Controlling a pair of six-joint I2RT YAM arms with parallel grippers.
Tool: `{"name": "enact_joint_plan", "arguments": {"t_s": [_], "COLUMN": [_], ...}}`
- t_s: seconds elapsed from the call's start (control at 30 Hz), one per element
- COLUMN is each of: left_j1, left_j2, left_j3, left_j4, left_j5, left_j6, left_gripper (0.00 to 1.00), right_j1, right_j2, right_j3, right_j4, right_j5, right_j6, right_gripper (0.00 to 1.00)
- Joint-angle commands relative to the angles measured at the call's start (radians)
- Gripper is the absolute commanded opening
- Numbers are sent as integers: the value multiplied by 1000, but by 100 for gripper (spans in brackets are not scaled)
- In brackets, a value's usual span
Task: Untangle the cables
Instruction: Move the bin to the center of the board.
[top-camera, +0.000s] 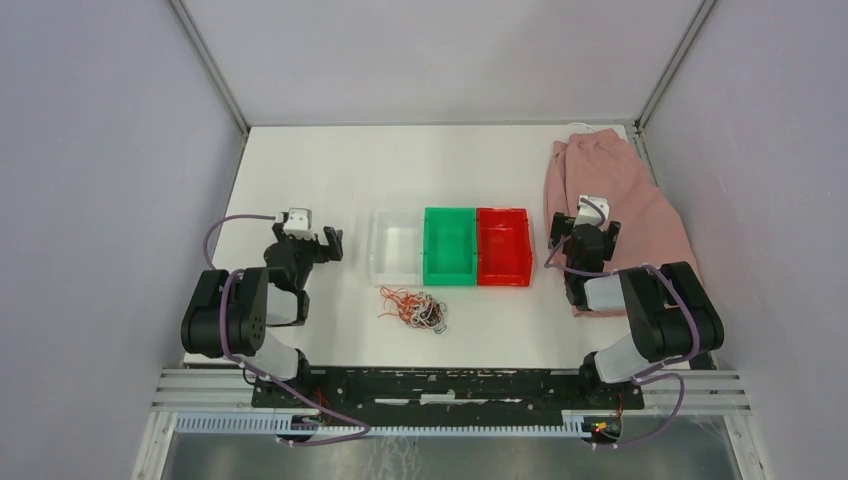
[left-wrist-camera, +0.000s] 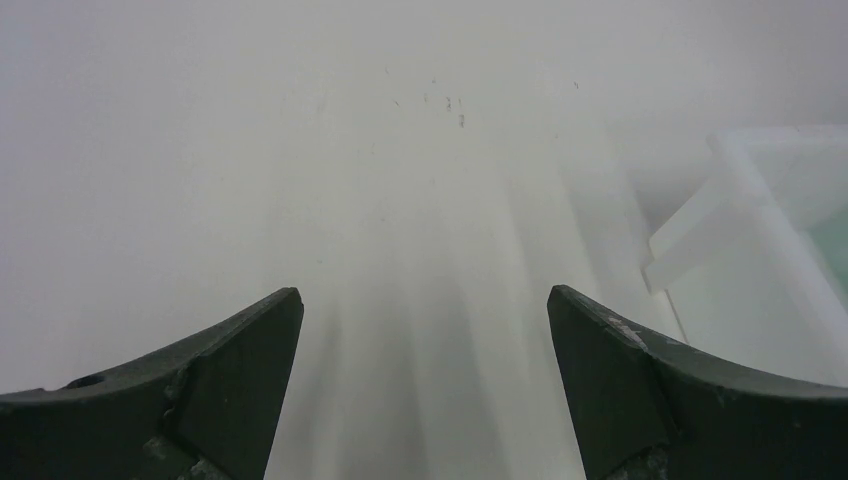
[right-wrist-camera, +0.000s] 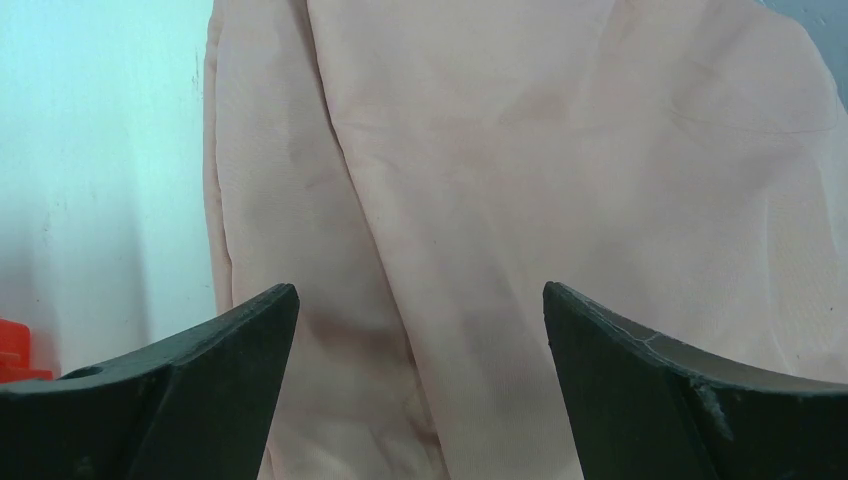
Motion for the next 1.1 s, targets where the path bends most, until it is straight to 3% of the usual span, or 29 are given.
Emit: {"name": "enact_joint_plan", "arguments": {"t_s": [0.0, 0.47, 0.53, 0.6, 0.73, 0.83, 0.97, 1.07], "left_j1": [-5, -5, -5, -3, -3, -2, -2, -1], "left_j2": [-22, -23, -25, -46, -147, -186, -204, -200], "left_j3": [19, 20, 17, 31, 238, 413, 632, 747], "left_j4": [22, 21, 28, -14, -422, -715, -1106, -1303], "left_j5": [-25, -25, -23, -19, 8, 59, 175, 224], "left_j6": [14, 14, 14, 11, 16, 29, 76, 108], "left_gripper": [99, 99, 99, 99, 99, 99, 99, 99], "right_j1": [-5, -5, -3, 8, 9, 10, 9, 15], "right_j2": [-17, -20, -62, -149, -292, -346, -412, -400], "right_j3": [20, 17, 25, 88, 253, 310, 412, 464], "right_j4": [43, 56, 5, -185, -585, -689, -851, -854], "right_j5": [3, 10, -5, 29, 36, -106, -179, -423], "right_j6": [-3, -5, -8, -9, 122, 220, 441, 439], "right_gripper": [99, 99, 100, 100, 99, 99, 99, 100]}}
